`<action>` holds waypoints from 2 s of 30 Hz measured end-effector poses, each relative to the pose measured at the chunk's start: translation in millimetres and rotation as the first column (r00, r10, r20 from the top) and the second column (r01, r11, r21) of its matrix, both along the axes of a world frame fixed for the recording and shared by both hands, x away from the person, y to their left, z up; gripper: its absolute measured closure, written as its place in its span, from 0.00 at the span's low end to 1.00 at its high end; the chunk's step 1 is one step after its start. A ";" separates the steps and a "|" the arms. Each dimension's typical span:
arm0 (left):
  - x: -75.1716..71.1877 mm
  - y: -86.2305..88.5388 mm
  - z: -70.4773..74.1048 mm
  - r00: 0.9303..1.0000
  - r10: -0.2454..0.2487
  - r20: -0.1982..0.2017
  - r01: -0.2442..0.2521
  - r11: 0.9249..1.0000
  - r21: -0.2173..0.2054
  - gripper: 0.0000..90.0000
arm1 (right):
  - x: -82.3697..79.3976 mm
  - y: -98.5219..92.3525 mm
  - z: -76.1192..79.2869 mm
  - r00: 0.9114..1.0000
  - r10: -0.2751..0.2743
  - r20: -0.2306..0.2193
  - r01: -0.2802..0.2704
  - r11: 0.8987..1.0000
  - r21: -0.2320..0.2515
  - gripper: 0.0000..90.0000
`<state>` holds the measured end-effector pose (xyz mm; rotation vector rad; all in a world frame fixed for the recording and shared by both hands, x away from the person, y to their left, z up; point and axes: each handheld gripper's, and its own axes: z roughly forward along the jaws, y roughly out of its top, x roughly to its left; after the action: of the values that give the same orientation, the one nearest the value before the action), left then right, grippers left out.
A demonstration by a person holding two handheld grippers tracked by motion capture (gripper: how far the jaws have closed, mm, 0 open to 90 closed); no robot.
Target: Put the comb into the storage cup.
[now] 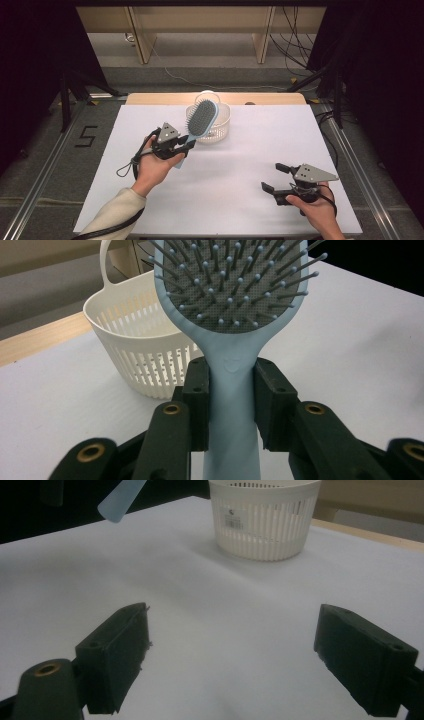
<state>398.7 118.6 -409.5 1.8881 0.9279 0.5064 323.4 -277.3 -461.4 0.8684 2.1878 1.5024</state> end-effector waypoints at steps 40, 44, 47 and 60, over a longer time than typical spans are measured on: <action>5.5 0.2 8.4 0.998 0.029 0.063 -0.027 0.999 -0.044 0.78 | -0.1 -0.8 0.1 1.000 -0.009 0.010 0.009 1.000 0.009 0.17; 6.5 0.1 7.7 0.997 0.028 0.065 -0.025 0.999 -0.036 0.78 | 0.0 -0.9 0.0 1.000 -0.008 0.010 0.008 1.000 0.006 0.17; 7.2 0.4 6.9 0.997 0.028 0.067 -0.026 0.999 -0.035 0.78 | 0.1 -1.0 0.0 1.000 -0.010 0.009 0.010 1.000 0.006 0.17; 9.7 0.7 6.6 0.997 0.019 0.074 -0.016 0.999 -0.038 0.78 | 0.2 -1.2 -0.1 1.000 -0.011 0.012 0.011 1.000 0.008 0.17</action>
<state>408.5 119.4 -402.9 1.8163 0.8997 0.5623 323.5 -278.5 -461.5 0.8709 2.1661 1.5086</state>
